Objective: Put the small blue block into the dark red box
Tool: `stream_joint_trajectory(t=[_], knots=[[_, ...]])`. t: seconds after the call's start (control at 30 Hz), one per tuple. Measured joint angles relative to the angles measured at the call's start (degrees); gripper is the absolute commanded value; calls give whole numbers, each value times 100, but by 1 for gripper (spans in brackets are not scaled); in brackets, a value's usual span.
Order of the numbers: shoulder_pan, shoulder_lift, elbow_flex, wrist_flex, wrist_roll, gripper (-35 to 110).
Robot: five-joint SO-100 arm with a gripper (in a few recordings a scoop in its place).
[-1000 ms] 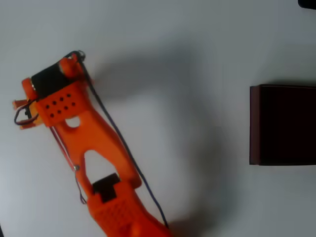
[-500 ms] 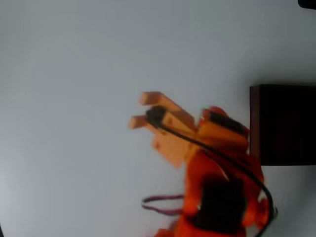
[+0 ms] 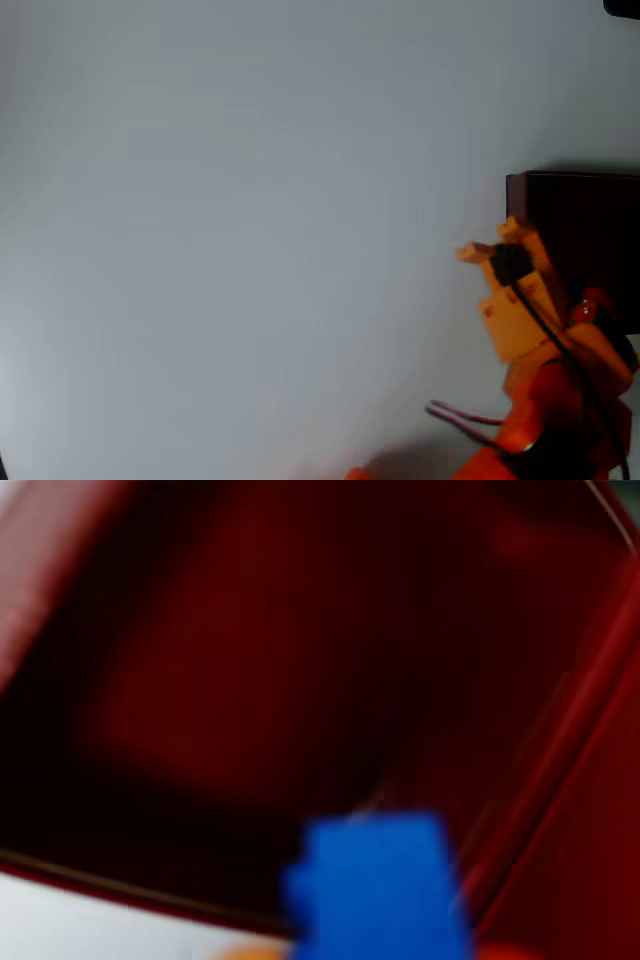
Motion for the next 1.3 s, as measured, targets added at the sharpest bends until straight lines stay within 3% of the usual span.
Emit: stream_joint_trajectory(t=[0.3,0.57,0.7,0.87,1.03,1.3], knots=[[729,-2663,-1257,-404,237,15],[642,-2689,-1116,-369,202,19],[246,-1573,-404,-185,-9,18],[-677,729,800,167,-211,0],[-2083,2399,1547,905,-562,0],[-4298,4614,3278,1028,-888,0]])
